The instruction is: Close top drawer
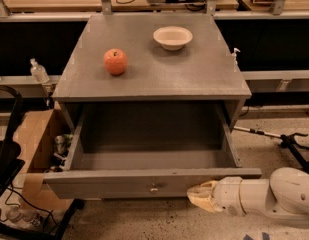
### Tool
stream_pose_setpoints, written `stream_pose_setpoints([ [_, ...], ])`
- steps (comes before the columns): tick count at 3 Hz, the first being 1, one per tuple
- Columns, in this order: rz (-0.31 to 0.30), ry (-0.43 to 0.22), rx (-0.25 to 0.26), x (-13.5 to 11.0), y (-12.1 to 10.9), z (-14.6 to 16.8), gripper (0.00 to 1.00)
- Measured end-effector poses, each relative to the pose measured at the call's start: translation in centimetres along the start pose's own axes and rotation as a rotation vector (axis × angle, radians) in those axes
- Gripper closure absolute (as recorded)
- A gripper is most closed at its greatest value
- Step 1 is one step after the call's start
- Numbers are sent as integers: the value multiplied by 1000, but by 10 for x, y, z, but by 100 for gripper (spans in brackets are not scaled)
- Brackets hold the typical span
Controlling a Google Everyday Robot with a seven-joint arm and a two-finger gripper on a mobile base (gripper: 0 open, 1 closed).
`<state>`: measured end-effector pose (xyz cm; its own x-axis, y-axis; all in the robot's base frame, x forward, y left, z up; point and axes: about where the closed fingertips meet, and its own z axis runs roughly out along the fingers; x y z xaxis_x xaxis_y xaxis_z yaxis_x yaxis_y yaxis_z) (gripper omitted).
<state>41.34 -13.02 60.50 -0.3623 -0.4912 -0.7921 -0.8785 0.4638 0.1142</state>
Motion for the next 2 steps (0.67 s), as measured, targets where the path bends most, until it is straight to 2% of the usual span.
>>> stream_pose_setpoints([
  [1, -12, -8, 3, -9, -14, 9, 100],
  [2, -25, -12, 6, -23, -38, 21, 100],
])
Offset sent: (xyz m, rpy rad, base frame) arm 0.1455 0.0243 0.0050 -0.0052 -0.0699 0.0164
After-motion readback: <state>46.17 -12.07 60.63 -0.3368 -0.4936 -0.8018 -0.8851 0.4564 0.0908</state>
